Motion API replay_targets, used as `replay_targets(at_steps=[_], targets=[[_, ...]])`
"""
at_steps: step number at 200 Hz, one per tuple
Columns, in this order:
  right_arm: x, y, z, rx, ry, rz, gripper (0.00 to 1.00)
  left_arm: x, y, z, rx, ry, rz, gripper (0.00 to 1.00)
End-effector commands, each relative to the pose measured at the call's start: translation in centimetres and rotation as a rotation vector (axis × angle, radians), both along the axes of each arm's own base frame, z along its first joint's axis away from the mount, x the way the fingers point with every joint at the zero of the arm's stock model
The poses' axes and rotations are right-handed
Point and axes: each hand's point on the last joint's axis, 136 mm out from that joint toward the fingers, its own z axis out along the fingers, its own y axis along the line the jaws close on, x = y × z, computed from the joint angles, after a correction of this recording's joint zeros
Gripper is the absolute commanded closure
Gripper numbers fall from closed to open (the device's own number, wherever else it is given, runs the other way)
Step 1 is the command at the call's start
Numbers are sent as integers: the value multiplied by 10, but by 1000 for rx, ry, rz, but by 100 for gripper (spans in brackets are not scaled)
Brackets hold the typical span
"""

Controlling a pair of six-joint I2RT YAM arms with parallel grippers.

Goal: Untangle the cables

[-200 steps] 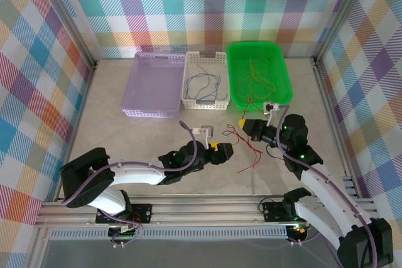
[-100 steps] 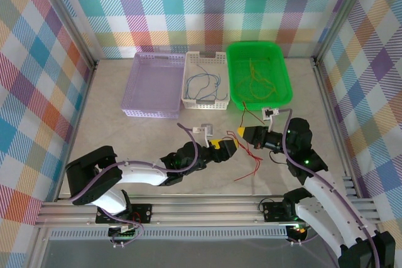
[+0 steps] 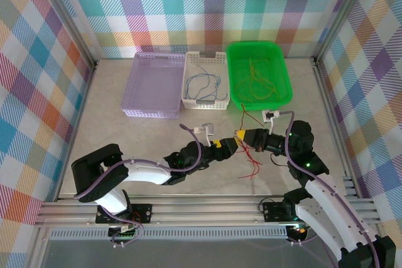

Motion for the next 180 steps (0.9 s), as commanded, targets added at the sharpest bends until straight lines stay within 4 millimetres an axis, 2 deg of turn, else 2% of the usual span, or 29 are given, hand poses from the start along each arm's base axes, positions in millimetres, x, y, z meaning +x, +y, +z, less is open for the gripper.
replay_targets(at_steps=[1,58,87,114,153,180], targets=[[-5,2,5,21,-20,20,100,5,-5,27,-111,-13,30,17],[-5,1,2,24,-14,13,100,5,-7,33,-196,24,32,14],[-6,0,3,28,-20,13,100,8,2,32,-238,46,72,13],[-7,1,7,42,-31,17,100,7,-9,32,-225,58,39,13],[-11,2,15,66,-53,34,100,8,-24,31,-208,67,9,21],[-14,2,18,73,-59,42,100,12,-25,31,-203,69,12,29]])
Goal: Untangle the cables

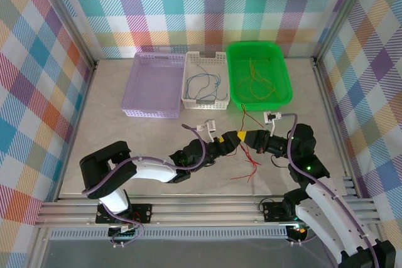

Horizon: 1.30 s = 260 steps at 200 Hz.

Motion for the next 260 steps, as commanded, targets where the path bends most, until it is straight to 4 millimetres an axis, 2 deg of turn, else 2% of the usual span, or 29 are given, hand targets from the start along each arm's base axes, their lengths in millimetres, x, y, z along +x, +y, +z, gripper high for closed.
replay_targets(at_steps=[1,30,56,80,137,157,187,197,224,240,245,260], targets=[[-7,2,10,28,-44,32,100,2,-6,9,-22,-1,-11,30],[-9,2,10,27,-44,34,100,4,-5,10,-20,-2,-5,48],[-6,-1,7,4,-37,0,100,4,0,5,3,2,3,74],[2,-12,0,-49,-20,-89,100,3,16,-5,45,14,27,100],[32,-41,-13,-201,47,-311,100,-10,78,-24,258,8,90,100],[43,-51,-5,-222,56,-364,100,-16,106,-26,329,2,122,100],[58,-60,10,-225,63,-409,100,-22,158,-28,391,10,207,100],[62,-60,15,-219,64,-405,100,-25,176,-33,420,17,235,100],[74,-60,35,-217,30,-409,100,-34,231,-17,446,-1,335,100],[79,-45,54,-179,-6,-321,100,-39,260,0,428,-34,388,100],[81,-39,61,-163,-12,-283,100,-43,270,-2,453,-32,400,100],[88,-21,76,-115,-19,-187,100,-49,290,11,458,-59,431,100]])
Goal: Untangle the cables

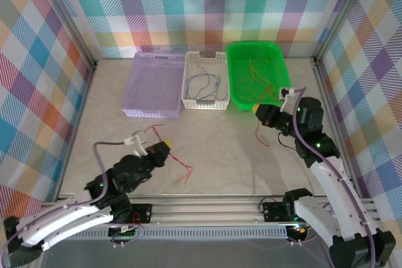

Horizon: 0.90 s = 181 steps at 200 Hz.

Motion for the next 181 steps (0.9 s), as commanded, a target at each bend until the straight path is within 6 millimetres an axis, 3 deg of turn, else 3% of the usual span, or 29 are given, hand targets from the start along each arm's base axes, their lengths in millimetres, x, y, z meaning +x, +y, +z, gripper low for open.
replay_targets(at_steps=[1,22,42,105,130,134,181], targets=[[7,27,41,70,-88,167,100,-8,45,-15,183,21,88,100],[17,54,62,65,-135,259,100,-13,58,-3,221,0,97,100],[23,91,80,14,-190,348,100,-14,64,5,276,-6,100,100],[86,192,91,8,-174,498,100,-15,79,23,375,-49,128,100],[105,229,87,-2,-169,558,100,-14,81,24,410,-52,130,100],[108,236,78,-10,-150,568,100,-14,82,24,415,-53,133,100],[153,299,45,-8,-100,652,100,-13,82,29,463,-61,131,100]])
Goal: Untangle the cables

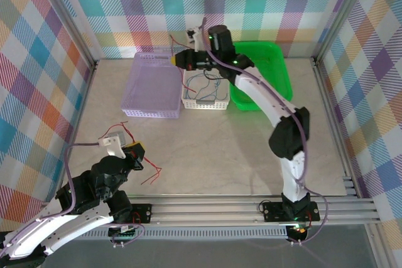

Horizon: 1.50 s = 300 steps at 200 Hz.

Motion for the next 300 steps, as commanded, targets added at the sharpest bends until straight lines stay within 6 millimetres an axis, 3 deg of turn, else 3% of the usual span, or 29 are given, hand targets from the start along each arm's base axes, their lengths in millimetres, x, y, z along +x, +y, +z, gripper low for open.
replay_targets(at_steps=[1,52,103,144,187,221,247,283,300], targets=[[6,24,-19,-22,25,70,100,2,6,10,47,-22,16,100],[42,65,-55,55,16,108,100,3,5,1,69,-1,17,100],[61,86,-138,29,74,101,100,2,7,0,68,7,28,100],[64,94,-179,-5,104,87,100,2,6,-4,79,20,27,100],[49,103,-207,-70,131,111,100,4,3,-6,74,23,25,100],[46,100,-210,-97,143,115,97,4,0,-11,68,34,20,100],[43,99,-204,-102,139,121,75,4,-1,-11,59,36,16,100],[39,96,-173,-88,94,129,57,4,-4,-11,49,41,13,100],[38,93,-147,-77,46,124,49,5,-7,-14,38,50,7,100]])
